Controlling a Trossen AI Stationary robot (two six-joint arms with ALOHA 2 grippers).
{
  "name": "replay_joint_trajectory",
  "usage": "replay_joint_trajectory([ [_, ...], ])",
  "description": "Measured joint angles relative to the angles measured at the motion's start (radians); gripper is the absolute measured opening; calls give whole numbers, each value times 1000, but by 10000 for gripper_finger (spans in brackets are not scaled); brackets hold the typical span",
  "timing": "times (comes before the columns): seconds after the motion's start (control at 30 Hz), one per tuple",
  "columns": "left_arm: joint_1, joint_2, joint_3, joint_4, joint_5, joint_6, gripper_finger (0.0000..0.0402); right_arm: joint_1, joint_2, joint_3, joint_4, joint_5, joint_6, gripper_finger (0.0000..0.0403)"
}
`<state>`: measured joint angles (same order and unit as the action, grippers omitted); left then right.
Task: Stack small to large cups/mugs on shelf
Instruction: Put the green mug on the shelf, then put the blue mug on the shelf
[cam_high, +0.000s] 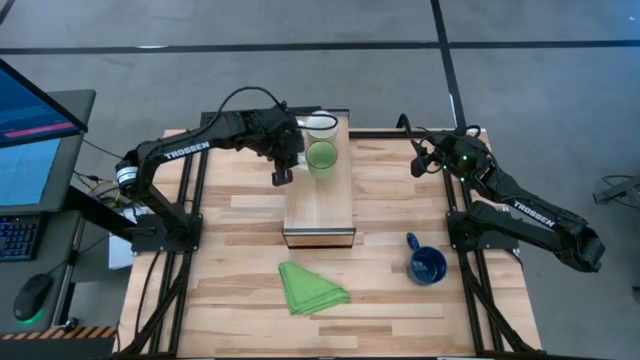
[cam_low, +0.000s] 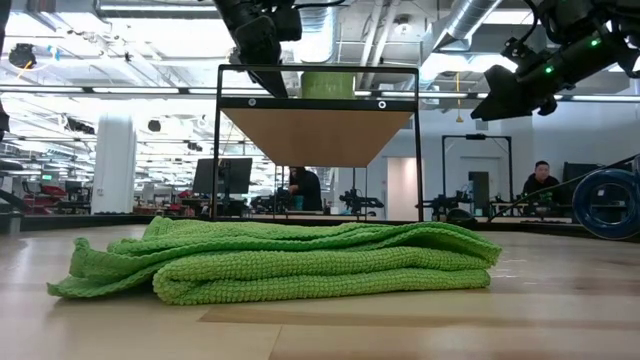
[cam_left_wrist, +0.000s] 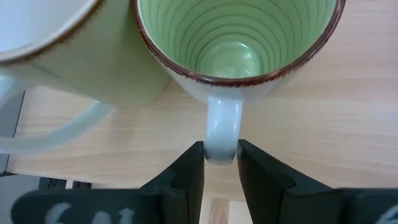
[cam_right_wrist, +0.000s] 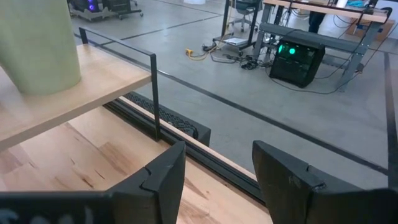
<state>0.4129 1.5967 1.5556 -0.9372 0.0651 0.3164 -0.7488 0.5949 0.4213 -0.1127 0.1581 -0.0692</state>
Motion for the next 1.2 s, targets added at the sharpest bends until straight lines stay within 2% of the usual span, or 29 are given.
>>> replay_joint_trajectory([
  [0.23,0,-4,61,-53,-51,-5,88,0,0,0,0,0,0,210],
  [0.67,-1,-21,165,-205,-57,-56,88,0,0,0,-22,0,-7,210],
  [1.0,-2,-195,165,-148,-91,-107,88,0,0,0,-22,0,-9,210],
  [1.2,-2,-337,99,-100,-90,-110,85,0,-1,0,-21,0,-9,210],
])
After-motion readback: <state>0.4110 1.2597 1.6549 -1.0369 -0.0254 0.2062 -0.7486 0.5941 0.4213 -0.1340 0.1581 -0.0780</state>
